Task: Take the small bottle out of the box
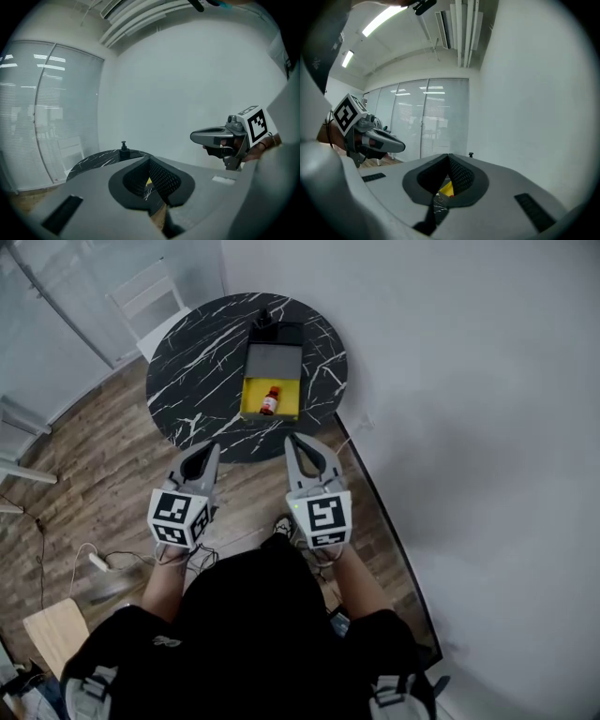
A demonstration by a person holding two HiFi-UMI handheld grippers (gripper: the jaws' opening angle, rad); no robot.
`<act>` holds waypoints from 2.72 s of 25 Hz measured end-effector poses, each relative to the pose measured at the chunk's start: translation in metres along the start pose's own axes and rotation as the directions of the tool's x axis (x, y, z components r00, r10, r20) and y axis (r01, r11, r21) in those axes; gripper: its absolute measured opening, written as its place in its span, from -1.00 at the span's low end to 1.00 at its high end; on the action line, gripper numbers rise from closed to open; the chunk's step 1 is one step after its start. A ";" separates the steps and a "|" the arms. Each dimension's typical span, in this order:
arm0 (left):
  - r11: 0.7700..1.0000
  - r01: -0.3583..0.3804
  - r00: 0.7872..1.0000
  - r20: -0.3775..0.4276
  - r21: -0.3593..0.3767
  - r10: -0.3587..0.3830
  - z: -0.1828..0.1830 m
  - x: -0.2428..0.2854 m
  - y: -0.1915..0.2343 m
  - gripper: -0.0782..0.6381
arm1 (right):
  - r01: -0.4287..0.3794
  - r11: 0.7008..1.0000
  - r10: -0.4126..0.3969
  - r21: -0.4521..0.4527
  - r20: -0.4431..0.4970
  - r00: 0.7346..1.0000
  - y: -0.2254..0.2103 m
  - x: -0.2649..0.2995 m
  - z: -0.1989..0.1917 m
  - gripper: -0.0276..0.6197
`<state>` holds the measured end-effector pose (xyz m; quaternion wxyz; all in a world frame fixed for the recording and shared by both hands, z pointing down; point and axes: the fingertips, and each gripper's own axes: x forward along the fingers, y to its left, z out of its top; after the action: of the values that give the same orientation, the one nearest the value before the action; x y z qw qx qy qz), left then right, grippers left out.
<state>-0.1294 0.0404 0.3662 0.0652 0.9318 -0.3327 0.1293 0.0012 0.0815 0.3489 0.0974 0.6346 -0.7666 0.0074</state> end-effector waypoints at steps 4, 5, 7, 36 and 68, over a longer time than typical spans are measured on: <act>1.000 -0.016 0.999 -0.038 -0.013 0.016 -0.004 0.033 0.001 -0.79 | -0.047 0.998 0.049 0.028 -0.044 0.998 -0.027 0.018 -0.019 -0.93; 1.000 -0.021 0.999 -0.047 -0.020 0.020 -0.007 0.041 0.001 -0.79 | -0.056 0.998 0.058 0.034 -0.053 0.997 -0.033 0.022 -0.024 -0.93; 0.999 -0.031 0.998 -0.060 -0.033 0.029 -0.012 0.056 0.000 -0.79 | -0.080 0.996 0.082 0.039 -0.065 0.995 -0.044 0.030 -0.034 -0.93; 0.973 0.136 0.886 -0.418 -0.185 -0.204 -0.106 0.235 0.087 -0.79 | -0.244 0.960 0.282 0.140 -0.459 0.843 -0.074 0.208 -0.153 -0.92; 0.972 -0.136 0.699 -0.714 -0.192 -0.043 -0.202 0.324 0.058 -0.76 | -0.567 0.773 0.629 0.284 -0.463 0.625 -0.106 0.258 -0.246 -0.92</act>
<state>0.0348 -0.1581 0.6544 0.2929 0.7861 -0.3176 0.4420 0.0935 -0.1567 0.6197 0.2628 0.3195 -0.8732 0.2578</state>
